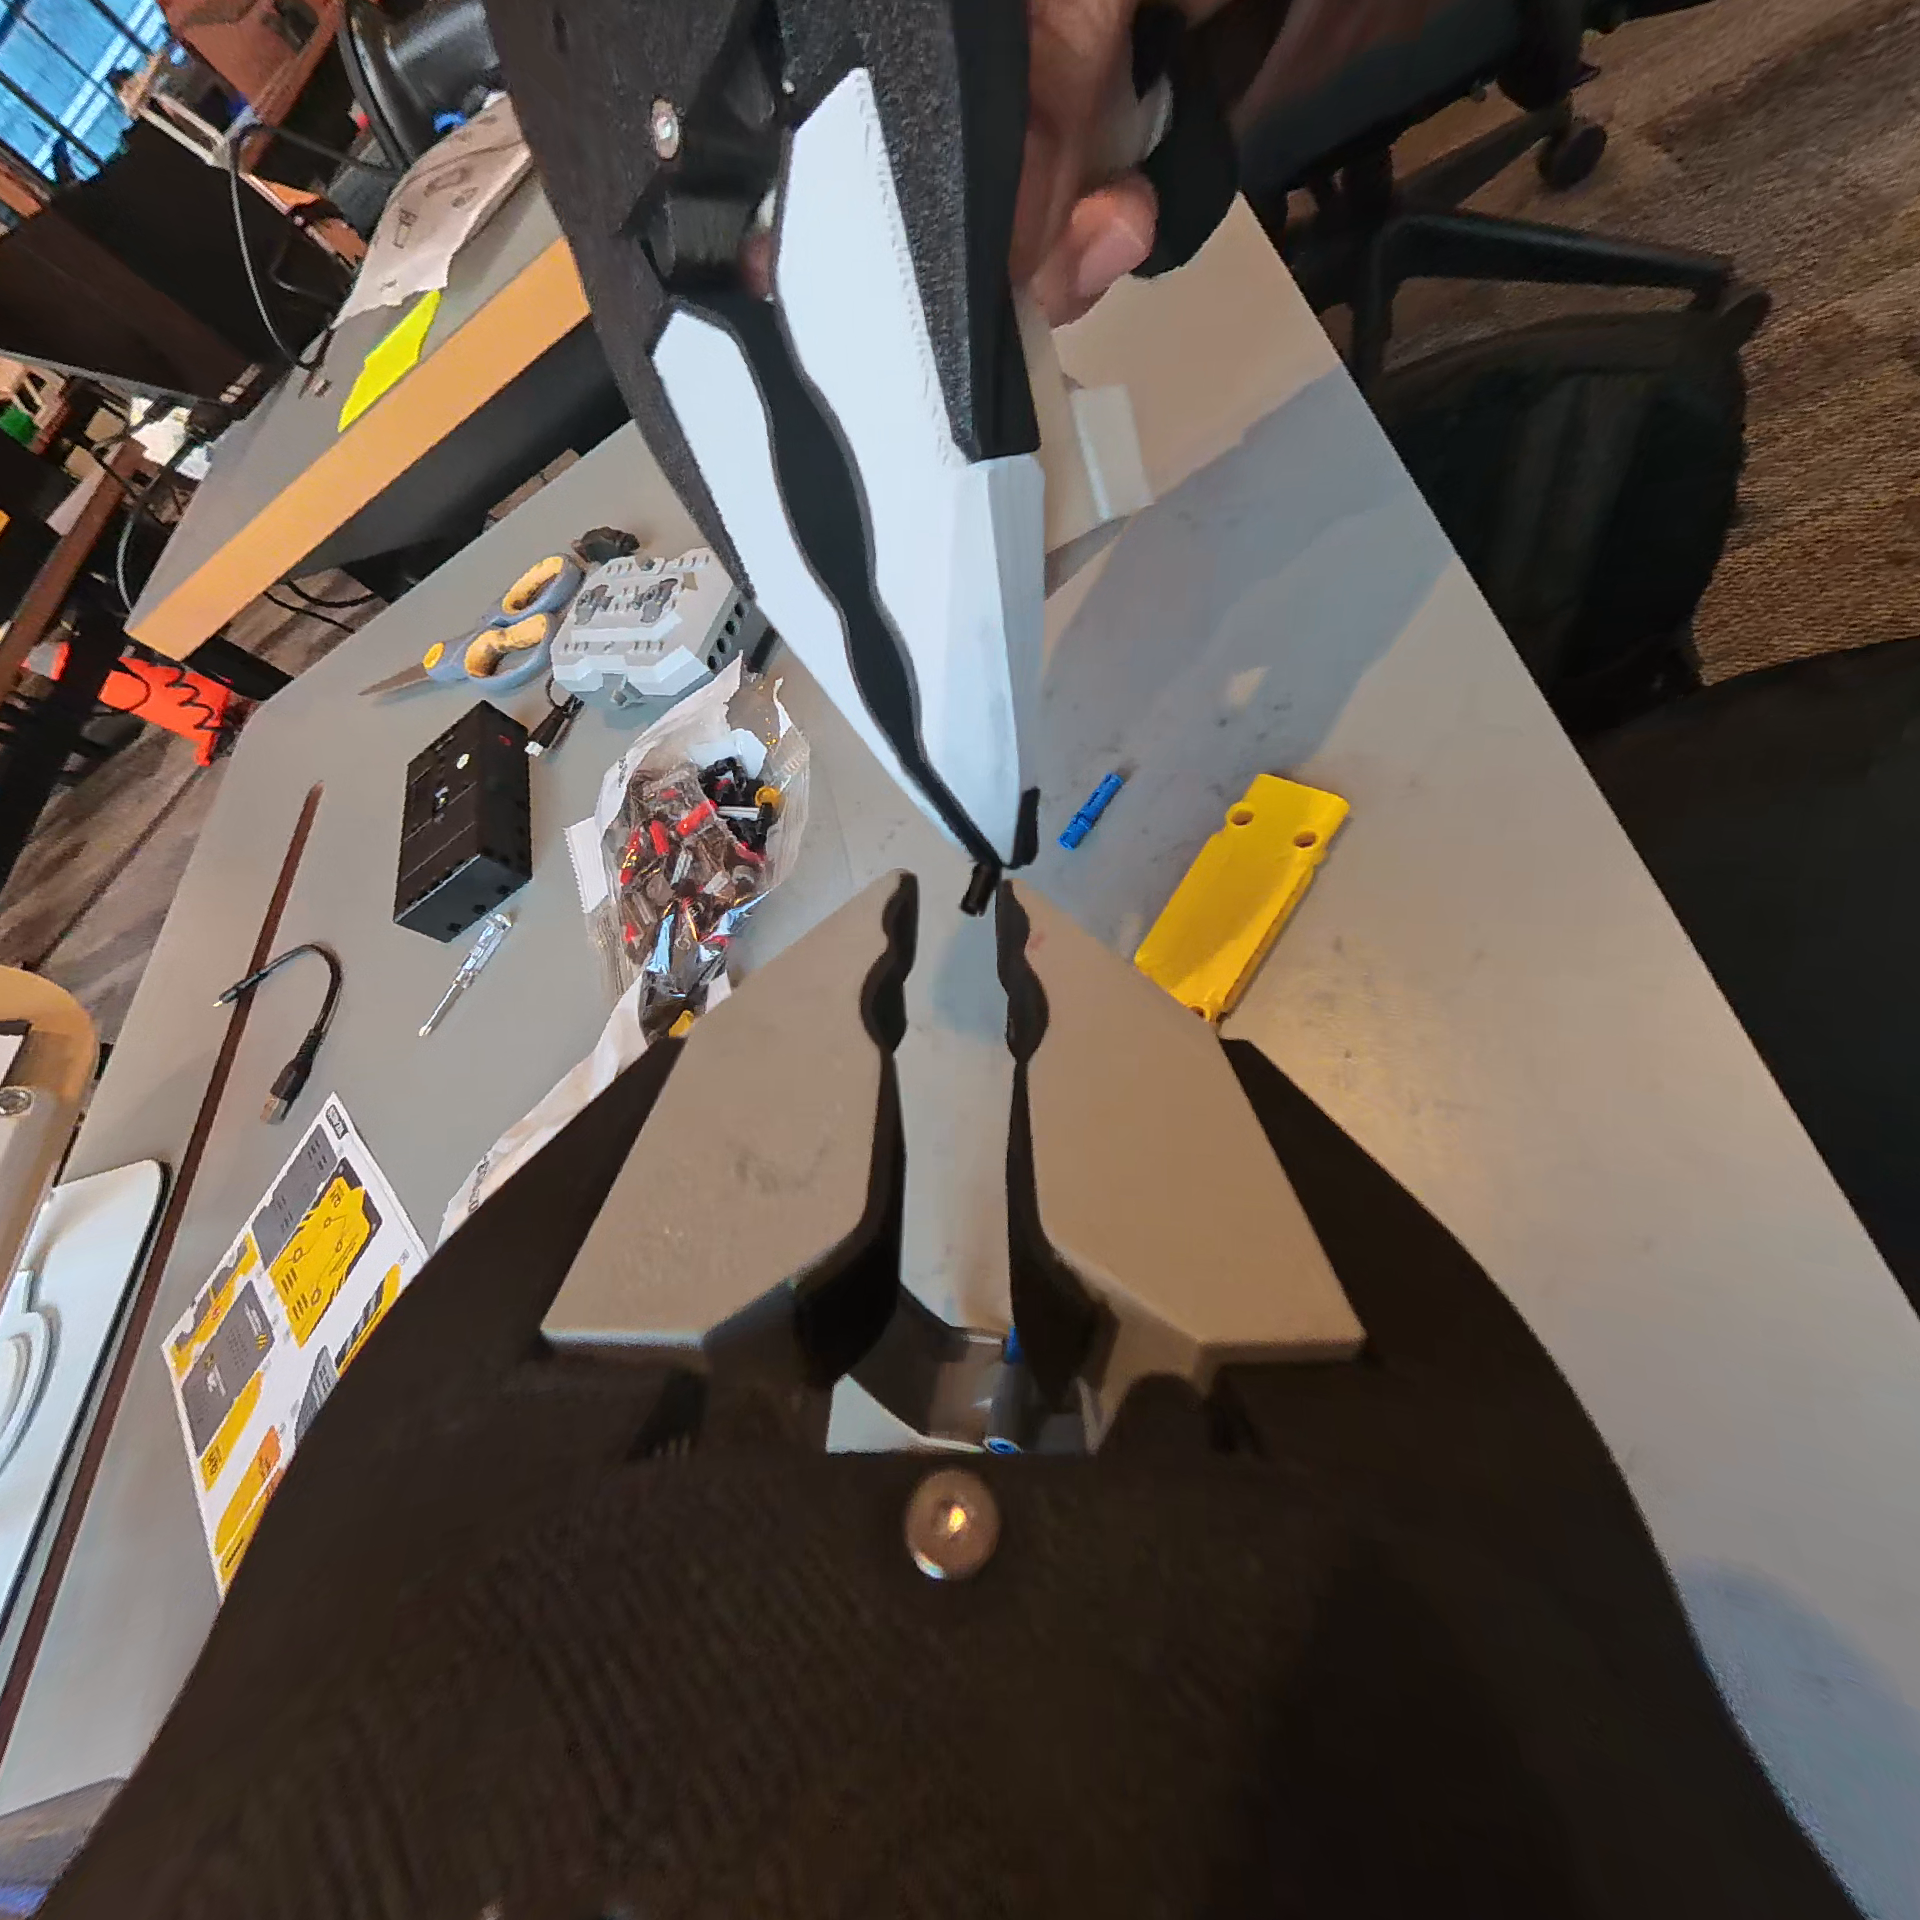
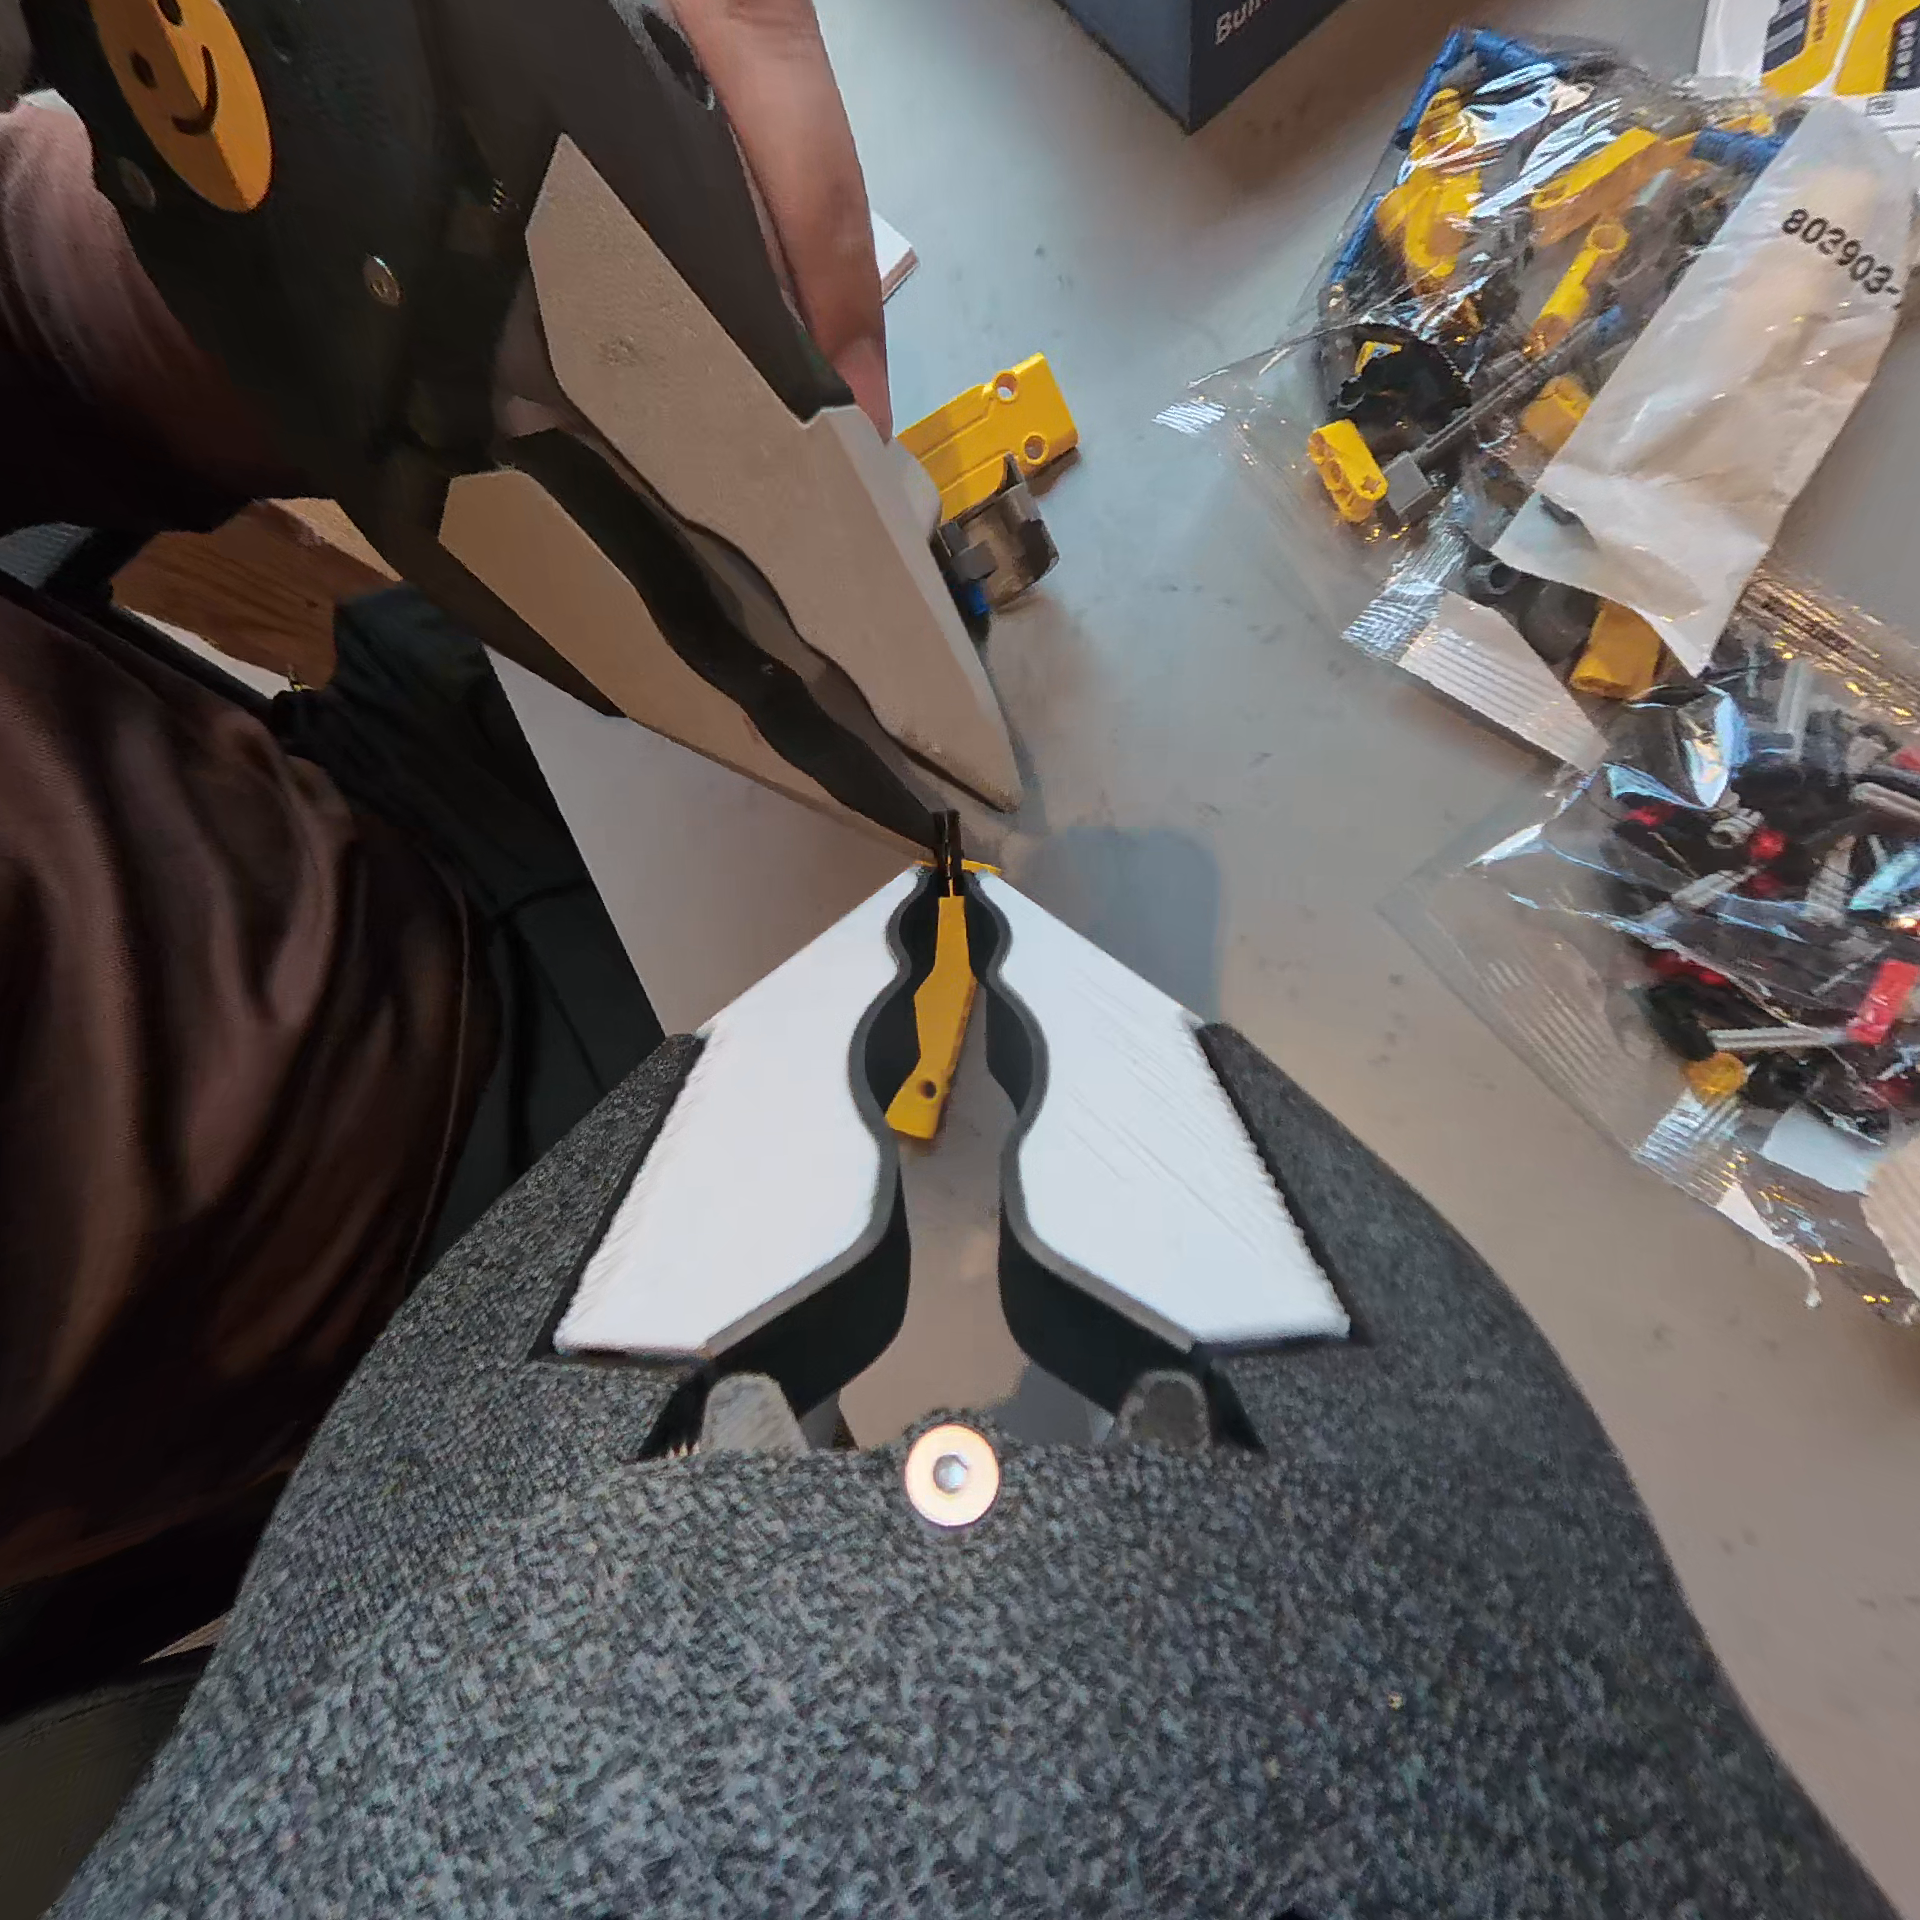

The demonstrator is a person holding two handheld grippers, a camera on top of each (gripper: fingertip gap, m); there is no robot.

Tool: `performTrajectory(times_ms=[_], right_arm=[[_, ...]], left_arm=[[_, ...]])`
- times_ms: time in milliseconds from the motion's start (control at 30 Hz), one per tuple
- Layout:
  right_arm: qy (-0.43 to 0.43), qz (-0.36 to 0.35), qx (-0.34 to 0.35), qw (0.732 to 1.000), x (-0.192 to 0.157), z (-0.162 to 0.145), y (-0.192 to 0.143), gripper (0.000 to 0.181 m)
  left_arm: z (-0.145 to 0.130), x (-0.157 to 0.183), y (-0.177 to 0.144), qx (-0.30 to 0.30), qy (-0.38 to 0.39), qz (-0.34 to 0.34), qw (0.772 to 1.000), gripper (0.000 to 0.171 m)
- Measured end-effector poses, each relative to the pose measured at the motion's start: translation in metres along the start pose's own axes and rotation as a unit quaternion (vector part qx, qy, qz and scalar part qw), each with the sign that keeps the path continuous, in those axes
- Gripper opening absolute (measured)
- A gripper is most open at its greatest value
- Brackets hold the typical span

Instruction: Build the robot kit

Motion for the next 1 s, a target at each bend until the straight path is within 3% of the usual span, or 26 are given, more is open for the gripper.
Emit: performTrajectory(times_ms=[100, 367, 600, 800, 1000], right_arm=[[0.006, 0.001, 0.0, 1.0, 0.001, 0.002, 0.001, 0.005], [0.05, 0.025, 0.02, 0.998, 0.007, 0.002, 0.0, 0.005], [0.052, 0.027, 0.025, 0.998, 0.006, 0.001, 0.0, 0.005], [0.084, 0.059, 0.08, 0.991, 0.009, 0.002, -0.005, 0.005], [0.106, 0.085, 0.183, 0.974, 0.003, 0.009, -0.015, 0.005]], left_arm=[[0.0, 0.002, 0.0, 0.0, 0.008, -0.003, 1.0, 0.004], [0.0, 0.0, -0.001, 0.003, 0.002, -0.002, 1.0, 0.009], [0.001, 0.003, 0.001, 0.002, 0.014, 0.003, 1.0, 0.002], [0.005, -0.002, -0.006, 0.014, 0.013, 0.022, 1.0, 0.002], [0.011, -0.016, -0.023, 0.078, -0.063, 0.025, 0.995, 0.002]])
Point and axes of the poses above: each gripper's, where its closed fingertips meet, y out along the fingers, z out of its top, x = y × z across the jaws, the point moved 9 cm from there along -y, back along the fingers, and after that the axes turned 5 degrees about x, right-handed, at the moved point
